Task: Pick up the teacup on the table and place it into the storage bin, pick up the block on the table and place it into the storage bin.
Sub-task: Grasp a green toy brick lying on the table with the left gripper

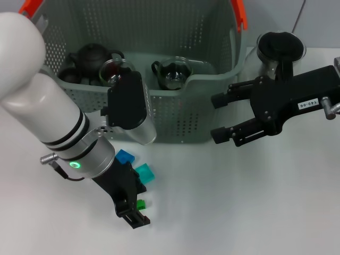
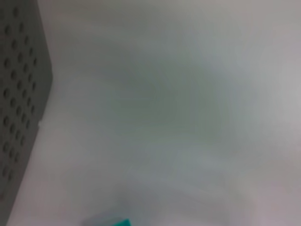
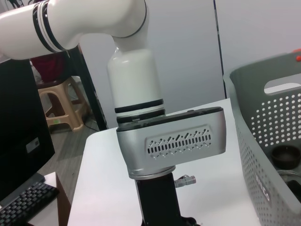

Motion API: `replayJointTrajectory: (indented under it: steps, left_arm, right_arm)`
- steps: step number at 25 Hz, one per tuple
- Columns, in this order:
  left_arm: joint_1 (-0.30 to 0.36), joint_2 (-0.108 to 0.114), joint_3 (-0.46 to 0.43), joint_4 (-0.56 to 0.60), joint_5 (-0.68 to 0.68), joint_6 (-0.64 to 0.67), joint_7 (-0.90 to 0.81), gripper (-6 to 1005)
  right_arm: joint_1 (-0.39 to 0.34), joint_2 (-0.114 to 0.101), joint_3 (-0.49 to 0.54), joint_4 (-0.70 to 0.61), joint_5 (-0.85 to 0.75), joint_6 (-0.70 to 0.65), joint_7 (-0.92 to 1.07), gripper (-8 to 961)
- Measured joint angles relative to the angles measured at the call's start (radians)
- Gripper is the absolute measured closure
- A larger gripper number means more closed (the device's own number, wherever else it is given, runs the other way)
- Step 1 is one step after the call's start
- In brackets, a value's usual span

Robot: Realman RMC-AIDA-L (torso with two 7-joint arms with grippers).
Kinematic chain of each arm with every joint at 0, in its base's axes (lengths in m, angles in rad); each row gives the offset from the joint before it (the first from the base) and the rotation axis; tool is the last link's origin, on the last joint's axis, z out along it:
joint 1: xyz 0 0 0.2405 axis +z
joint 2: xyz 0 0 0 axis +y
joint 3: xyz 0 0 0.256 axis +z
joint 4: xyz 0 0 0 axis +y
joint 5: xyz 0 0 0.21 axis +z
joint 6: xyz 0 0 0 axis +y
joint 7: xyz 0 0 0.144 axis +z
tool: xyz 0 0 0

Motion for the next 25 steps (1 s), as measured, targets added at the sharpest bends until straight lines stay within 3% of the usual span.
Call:
replayJointTrajectory:
  steps: [4,15,20,23,25]
  left_arm:
    - [0.001,0.000,0.004,0.004,0.004,-0.006,0.000,248]
    - [0.002,0.000,0.006,0.017,0.008,-0.007,0.006,434]
    - [0.001,0.001,0.006,0.023,0.009,-0.015,0.003,441]
    - [-0.002,0.001,0.006,0.026,0.013,-0.018,0.001,632]
    - [-0.009,0.001,0.006,0.034,0.024,-0.019,-0.003,672]
  right_arm:
    - [-0.002,0.000,0.000,0.000,0.000,0.000,0.000,42]
    - [-0.003,0.001,0.000,0.000,0.000,0.001,-0.001,42]
    - [-0.004,0.003,0.000,0.000,0.000,0.001,-0.001,42]
    - [-0.004,0.003,0.000,0.000,0.000,0.001,-0.001,41]
    - [-0.004,0.004,0.000,0.000,0.000,0.001,-0.001,41]
